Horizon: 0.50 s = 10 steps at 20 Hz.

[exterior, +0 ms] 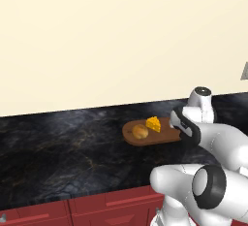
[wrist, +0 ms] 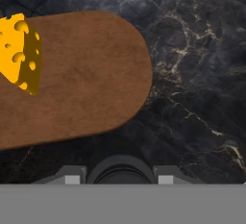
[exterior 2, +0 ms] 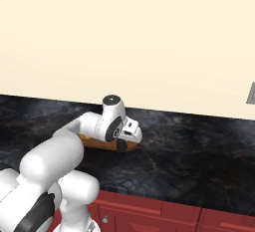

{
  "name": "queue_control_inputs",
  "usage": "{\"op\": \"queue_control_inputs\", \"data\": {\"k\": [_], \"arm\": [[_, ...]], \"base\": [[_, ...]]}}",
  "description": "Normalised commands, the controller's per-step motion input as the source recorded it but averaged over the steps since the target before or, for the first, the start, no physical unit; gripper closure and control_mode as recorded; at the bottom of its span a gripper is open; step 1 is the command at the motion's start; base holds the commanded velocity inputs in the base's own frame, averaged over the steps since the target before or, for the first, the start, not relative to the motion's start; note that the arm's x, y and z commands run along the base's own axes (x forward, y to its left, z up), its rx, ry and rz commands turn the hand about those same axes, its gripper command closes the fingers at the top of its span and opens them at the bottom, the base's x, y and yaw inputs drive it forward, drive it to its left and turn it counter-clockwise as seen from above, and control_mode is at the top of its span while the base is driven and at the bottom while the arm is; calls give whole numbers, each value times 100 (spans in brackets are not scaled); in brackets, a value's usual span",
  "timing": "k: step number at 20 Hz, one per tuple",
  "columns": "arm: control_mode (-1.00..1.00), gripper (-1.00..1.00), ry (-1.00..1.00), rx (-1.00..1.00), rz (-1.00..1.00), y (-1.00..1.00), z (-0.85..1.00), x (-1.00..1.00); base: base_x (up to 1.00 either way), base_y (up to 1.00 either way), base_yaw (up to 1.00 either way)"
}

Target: Retrieve the reheated potato from the microwave, then place the potato, cheese, and condiment on the cutting board.

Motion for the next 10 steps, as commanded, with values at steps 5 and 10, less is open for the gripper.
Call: {"op": "queue_control_inputs", "data": {"k": [5, 10], "arm": [[-100, 100, 0, 0, 5, 15, 16, 69], [-100, 100, 13, 0, 1, 4, -16, 45]], "base": [[0, 0, 0], [0, 0, 0]]}}
